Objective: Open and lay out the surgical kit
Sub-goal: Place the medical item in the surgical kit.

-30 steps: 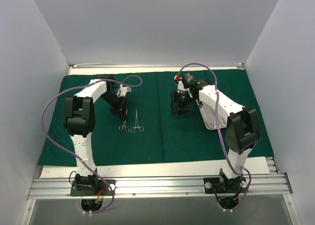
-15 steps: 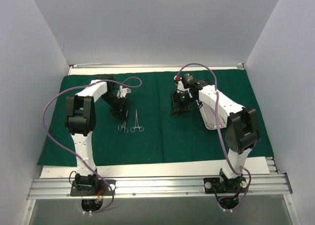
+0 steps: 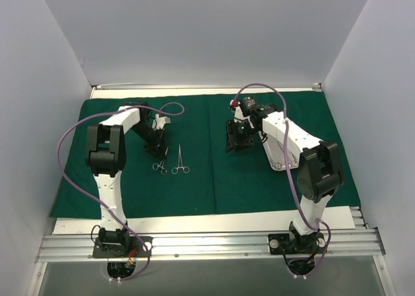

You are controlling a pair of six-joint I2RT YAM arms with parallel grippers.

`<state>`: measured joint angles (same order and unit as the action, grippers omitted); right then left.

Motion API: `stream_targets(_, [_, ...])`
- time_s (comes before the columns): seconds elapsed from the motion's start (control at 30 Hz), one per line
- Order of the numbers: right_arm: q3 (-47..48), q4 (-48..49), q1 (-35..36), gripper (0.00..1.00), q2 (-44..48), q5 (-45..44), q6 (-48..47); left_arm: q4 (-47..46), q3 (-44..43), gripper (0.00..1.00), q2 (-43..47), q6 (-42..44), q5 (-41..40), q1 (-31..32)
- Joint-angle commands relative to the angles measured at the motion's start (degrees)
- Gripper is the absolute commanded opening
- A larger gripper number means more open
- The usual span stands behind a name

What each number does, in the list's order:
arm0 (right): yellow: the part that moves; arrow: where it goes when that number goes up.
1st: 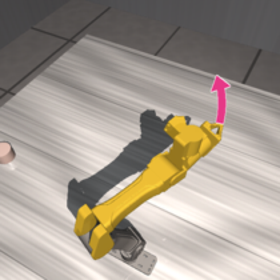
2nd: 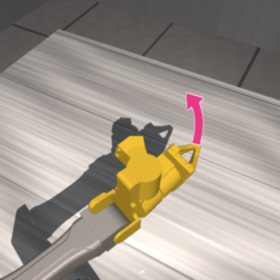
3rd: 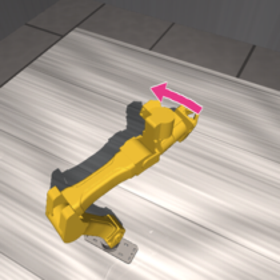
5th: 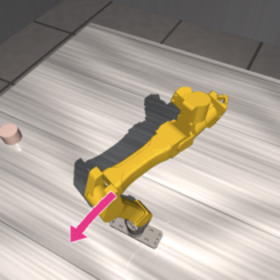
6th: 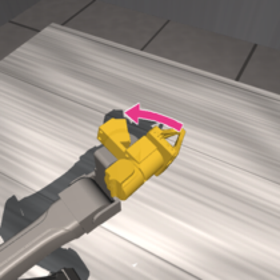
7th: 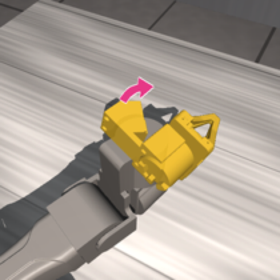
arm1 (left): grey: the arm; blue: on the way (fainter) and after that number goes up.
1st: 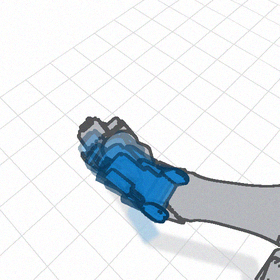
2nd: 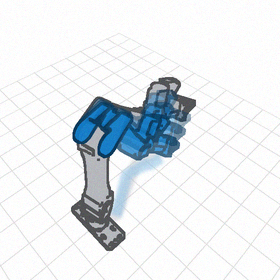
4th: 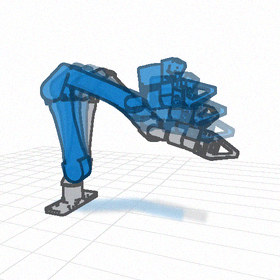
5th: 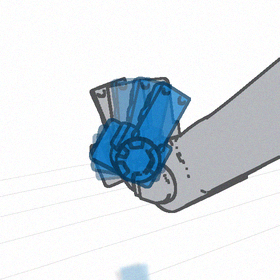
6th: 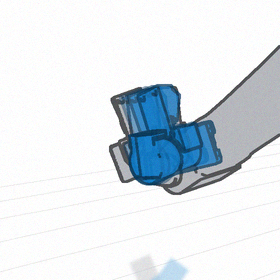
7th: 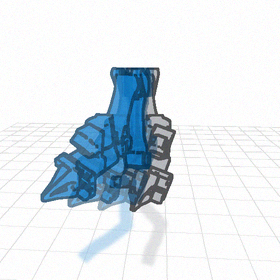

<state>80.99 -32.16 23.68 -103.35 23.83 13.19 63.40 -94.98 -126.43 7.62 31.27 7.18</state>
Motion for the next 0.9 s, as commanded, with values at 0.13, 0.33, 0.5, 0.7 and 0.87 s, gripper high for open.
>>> stream_targets(0.13, [1.80,-2.64,-0.30,0.42,-0.10,-0.10,-0.53,-3.45,-0.56,0.22,-1.10,-0.06,-1.65,-1.29])
stream_targets(0.33, [1.72,-2.64,-0.30,0.42,-0.10,-0.02,-0.36,-5.38,1.02,0.37,0.92,-1.90,-1.82,-1.47])
stream_targets(0.5, [1.27,-2.20,-0.22,0.42,-0.01,0.42,-0.01,-8.11,3.22,0.39,4.43,-4.27,-0.16,-1.47])
stream_targets(0.7, [0.40,-1.59,-0.13,0.42,0.61,0.25,0.70,-10.83,7.96,0.39,9.97,-8.74,-2.96,-1.47])
stream_targets(0.87, [-0.57,-0.62,-0.13,0.42,1.13,0.51,1.75,-16.18,12.62,0.39,17.51,-13.59,-5.78,-1.38])
